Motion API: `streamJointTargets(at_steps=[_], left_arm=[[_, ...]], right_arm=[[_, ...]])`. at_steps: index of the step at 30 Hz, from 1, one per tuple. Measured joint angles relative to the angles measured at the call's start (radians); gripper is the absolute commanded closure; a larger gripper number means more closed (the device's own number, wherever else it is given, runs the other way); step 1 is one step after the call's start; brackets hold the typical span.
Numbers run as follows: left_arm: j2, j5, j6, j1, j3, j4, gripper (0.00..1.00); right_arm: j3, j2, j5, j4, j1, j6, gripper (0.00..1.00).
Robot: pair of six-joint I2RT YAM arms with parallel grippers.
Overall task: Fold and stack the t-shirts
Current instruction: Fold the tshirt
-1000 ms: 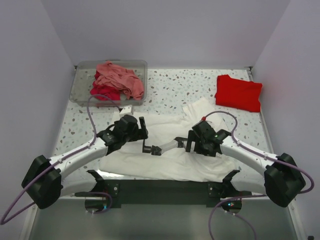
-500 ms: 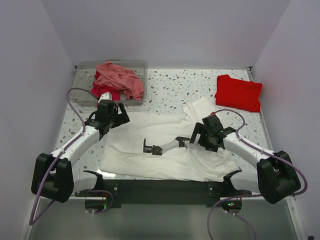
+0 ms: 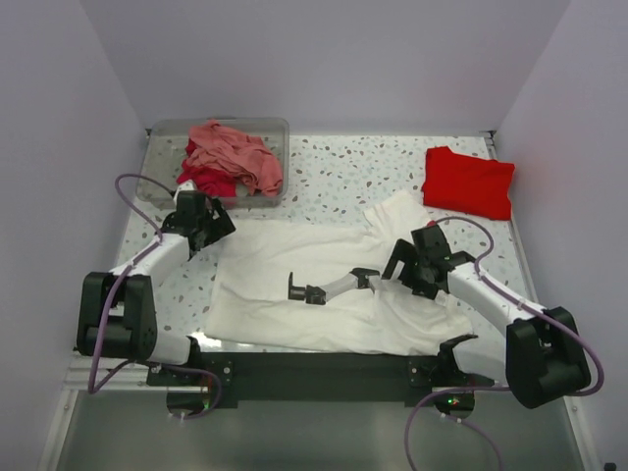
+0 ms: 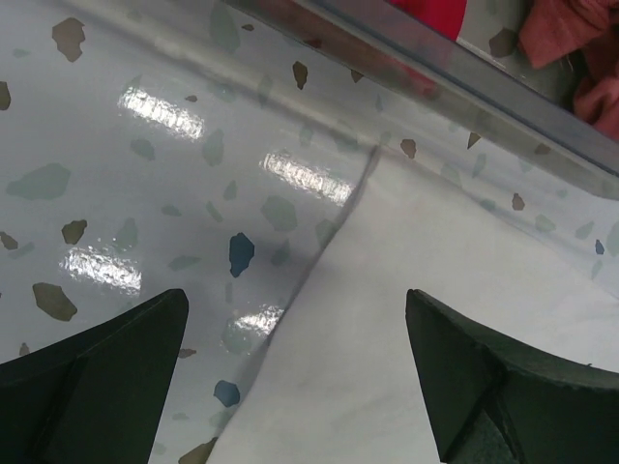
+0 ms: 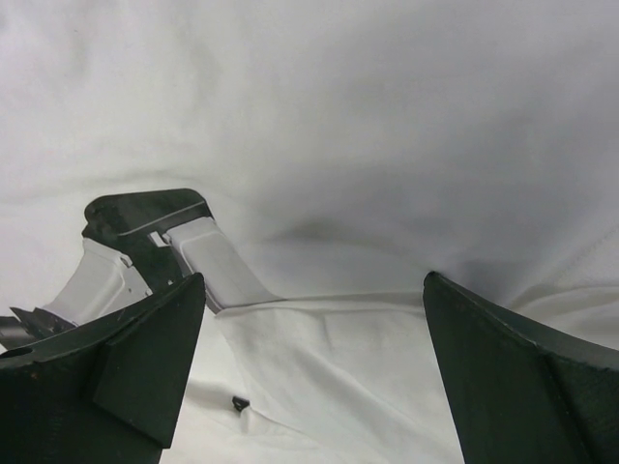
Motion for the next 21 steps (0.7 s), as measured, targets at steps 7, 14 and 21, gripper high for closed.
streamJointTargets(at_steps=[7,14,21], left_arm=[[0.092,-0.023,0.002,0.001,0.073,0.045,0.02],[0.124,-0.014,0.002,-0.01,0.07,0.085,0.05],[0.069,-0.068,0.003,-0.174,0.056,0.089,0.04]], right_arm=[[-0.011,-0.064,0.01,-0.053,-0.005,-0.012,0.01],[-0.021,-0.084,0.002,-0.062,-0.004,-0.033,0.03],[0.019,-0.114,0.057,-0.106,0.078,-0.076,0.03]])
